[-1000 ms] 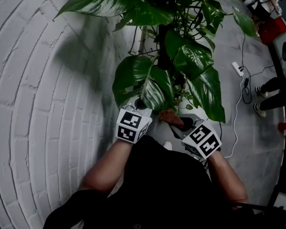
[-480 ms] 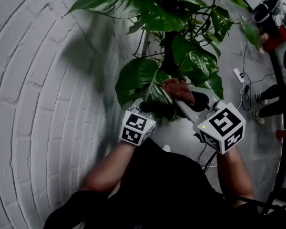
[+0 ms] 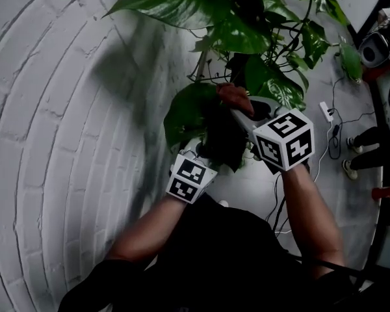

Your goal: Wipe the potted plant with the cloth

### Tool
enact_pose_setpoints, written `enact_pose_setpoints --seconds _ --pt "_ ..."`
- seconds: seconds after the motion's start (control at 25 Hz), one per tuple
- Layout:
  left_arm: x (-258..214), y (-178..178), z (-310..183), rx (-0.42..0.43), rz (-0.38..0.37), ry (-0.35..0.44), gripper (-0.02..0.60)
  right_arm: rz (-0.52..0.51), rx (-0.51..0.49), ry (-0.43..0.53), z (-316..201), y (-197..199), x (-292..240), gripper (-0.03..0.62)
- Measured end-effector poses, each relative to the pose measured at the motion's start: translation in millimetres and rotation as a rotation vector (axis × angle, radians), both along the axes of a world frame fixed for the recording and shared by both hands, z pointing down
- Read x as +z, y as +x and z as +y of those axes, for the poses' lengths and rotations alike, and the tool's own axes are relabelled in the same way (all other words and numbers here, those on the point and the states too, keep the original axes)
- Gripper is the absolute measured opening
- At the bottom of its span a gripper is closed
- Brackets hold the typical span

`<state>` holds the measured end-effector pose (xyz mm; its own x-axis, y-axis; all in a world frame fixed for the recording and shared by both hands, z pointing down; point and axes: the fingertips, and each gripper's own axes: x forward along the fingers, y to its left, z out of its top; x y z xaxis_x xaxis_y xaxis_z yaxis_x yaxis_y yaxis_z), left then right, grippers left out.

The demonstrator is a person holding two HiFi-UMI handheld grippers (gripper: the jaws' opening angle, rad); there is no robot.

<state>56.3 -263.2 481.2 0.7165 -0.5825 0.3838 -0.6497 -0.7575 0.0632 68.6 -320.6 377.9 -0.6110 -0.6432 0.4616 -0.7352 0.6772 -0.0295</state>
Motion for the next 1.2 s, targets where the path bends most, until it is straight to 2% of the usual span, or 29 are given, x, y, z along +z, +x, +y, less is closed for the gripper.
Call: enact_pose_setpoints --seconds 0.28,0.84,1.2 --pt "5 1 -3 0.003 0.001 -0.017 0.017 0.048 -0.026 -0.046 -8 -7 36 0.066" --pt "10 0 -2 -0.008 0.007 -0.049 0.017 0.198 -0.09 -0.09 16 -3 81 0.066" --pt "10 -1 0 -0.024 0.0 -0.047 0.017 0.201 -0.092 -0.13 33 5 103 0.066"
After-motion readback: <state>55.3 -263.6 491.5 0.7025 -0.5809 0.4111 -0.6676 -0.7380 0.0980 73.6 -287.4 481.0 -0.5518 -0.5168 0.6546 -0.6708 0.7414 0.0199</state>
